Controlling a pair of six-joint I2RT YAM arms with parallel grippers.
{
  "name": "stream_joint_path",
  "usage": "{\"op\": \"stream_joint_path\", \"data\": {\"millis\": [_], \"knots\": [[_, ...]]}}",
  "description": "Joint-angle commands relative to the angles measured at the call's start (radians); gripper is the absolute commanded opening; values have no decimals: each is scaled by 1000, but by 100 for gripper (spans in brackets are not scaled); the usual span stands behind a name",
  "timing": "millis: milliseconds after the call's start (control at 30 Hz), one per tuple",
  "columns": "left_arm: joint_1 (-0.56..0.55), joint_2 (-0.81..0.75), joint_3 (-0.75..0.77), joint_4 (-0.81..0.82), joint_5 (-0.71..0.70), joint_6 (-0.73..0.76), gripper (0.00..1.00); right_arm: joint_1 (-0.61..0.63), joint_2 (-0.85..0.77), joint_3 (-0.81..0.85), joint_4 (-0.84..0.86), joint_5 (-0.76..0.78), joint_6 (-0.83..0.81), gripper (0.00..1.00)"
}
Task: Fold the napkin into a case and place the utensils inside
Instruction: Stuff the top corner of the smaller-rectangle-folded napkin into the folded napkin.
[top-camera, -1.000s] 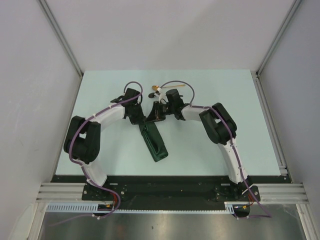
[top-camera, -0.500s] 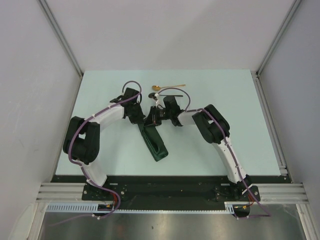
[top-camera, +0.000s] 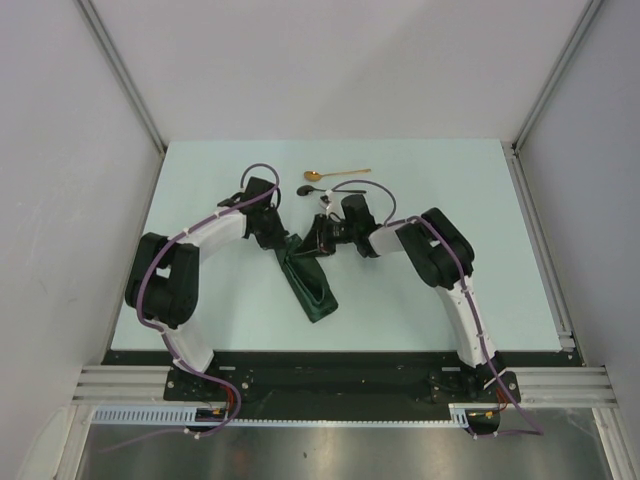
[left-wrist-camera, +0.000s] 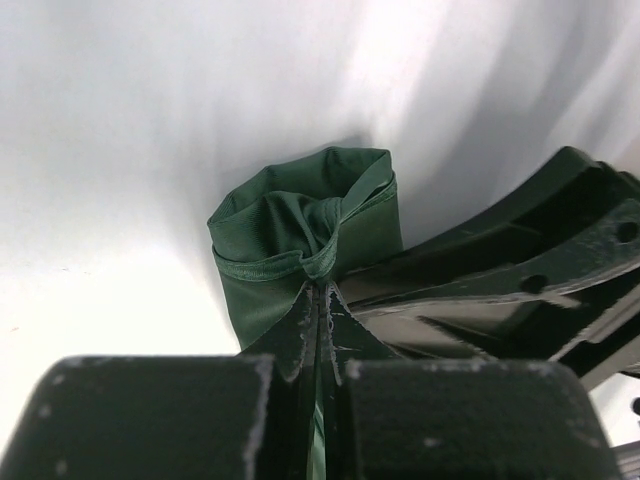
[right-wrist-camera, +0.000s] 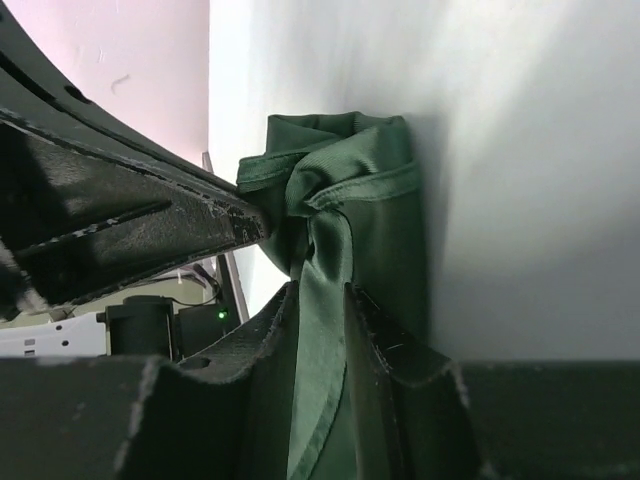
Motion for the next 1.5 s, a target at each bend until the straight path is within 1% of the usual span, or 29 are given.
{"op": "stream_joint_path", "data": {"millis": [0, 133, 267, 433, 500, 633, 667, 800, 1000, 1200, 1233, 1267, 1400, 1467], "knots": [[9, -41, -14, 25, 18, -9, 0, -18, -69, -6, 5, -6, -30, 29], [9, -41, -12, 25, 24, -9, 0, -21, -40, 39, -15, -1, -39, 29], [9, -50, -15, 26, 23, -8, 0, -20, 23, 108, -42, 8, -42, 27], [9, -53, -12, 26, 27, -4, 0, 6, 86, 195, -59, 17, -19, 22], [9, -47, -6, 28, 32, -6, 0, 17, 118, 220, -48, 14, 7, 18], [9, -45, -11, 39, 26, -21, 0, 51, 137, 232, -61, 52, 11, 13], [9, -44, -14, 45, 26, -24, 0, 65, 146, 240, -52, 49, 25, 10], [9, -19, -6, 45, 44, -41, 0, 75, 152, 229, -25, 83, 62, 8], [11, -10, 2, 20, 0, -52, 0, 42, 66, 148, -15, 66, 61, 11], [15, 21, -3, 26, 4, -49, 0, 8, -81, 57, -81, 34, 8, 20], [17, 22, -1, 28, 6, -46, 0, 0, -114, 47, -112, 34, -17, 24], [15, 25, -3, 29, 6, -46, 0, -3, -133, 39, -126, 34, -30, 26], [17, 25, -6, 40, 14, -46, 0, -20, -179, -9, -148, 40, -61, 30], [15, 18, -6, 36, 14, -44, 0, -27, -185, -12, -198, 45, -106, 30]]}}
